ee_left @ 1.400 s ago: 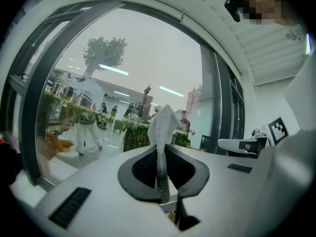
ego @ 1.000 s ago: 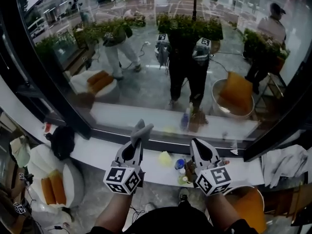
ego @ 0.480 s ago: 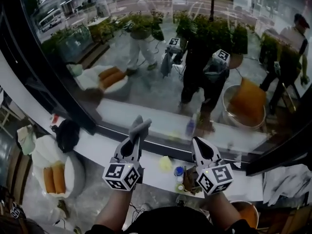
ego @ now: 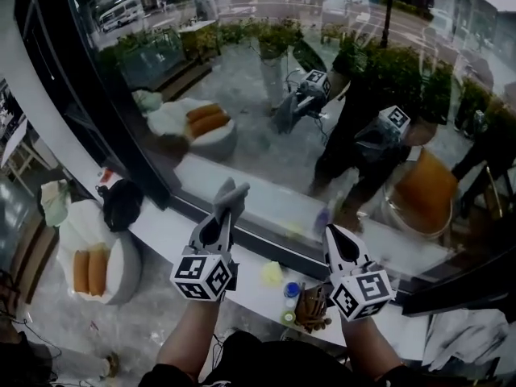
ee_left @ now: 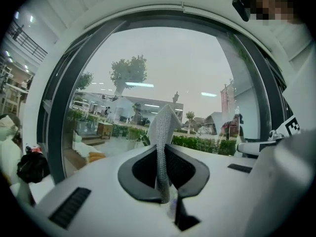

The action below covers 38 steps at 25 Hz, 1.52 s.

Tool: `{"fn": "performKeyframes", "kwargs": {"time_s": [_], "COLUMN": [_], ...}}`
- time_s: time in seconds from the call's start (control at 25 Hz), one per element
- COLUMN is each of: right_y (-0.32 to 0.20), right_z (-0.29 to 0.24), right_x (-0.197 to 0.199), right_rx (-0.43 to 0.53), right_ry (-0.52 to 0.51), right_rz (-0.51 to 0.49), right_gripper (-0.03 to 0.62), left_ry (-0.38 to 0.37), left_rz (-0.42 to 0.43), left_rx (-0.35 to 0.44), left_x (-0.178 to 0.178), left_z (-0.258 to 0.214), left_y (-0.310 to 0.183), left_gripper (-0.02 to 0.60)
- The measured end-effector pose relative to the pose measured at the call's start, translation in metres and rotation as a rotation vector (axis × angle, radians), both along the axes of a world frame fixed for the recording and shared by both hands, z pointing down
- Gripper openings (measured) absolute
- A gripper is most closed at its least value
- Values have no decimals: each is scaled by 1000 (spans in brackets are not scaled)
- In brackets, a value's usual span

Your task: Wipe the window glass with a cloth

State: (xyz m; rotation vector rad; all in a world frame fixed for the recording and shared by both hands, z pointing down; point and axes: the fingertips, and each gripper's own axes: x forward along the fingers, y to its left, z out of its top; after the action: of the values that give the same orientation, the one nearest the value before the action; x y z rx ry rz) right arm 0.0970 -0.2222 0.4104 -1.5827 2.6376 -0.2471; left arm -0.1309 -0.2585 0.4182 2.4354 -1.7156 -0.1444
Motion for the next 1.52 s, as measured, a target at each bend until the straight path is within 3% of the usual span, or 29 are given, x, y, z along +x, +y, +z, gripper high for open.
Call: {"fn": "performKeyframes", "kwargs": {"time_s": [0.32, 0.52, 1.04, 1.28, 1.52], "right_y": [-12, -32, -58, -63, -63], "right_z": [0, -4, -20, -12, -16], "right_x": [0, -42, -14, -43, -41], "right_rx": [-3, 13, 13, 16, 11], "right_ry": [-10, -14, -6, -1, -7], "right_rz": [50, 109, 265, 321, 369], "right_gripper": [28, 28, 28, 28, 28], "left_ry": [2, 17, 14, 25, 21], "left_rz": [-34, 3, 123, 187, 233], "left_rx": [20, 36, 49, 60, 80], "left_x": [-23, -65, -23, -39, -26], "left_z": [-18, -30, -49, -42, -47], "left_y": [-54, -106, -177, -192, -196], "left_gripper": [18, 18, 18, 18, 18]}}
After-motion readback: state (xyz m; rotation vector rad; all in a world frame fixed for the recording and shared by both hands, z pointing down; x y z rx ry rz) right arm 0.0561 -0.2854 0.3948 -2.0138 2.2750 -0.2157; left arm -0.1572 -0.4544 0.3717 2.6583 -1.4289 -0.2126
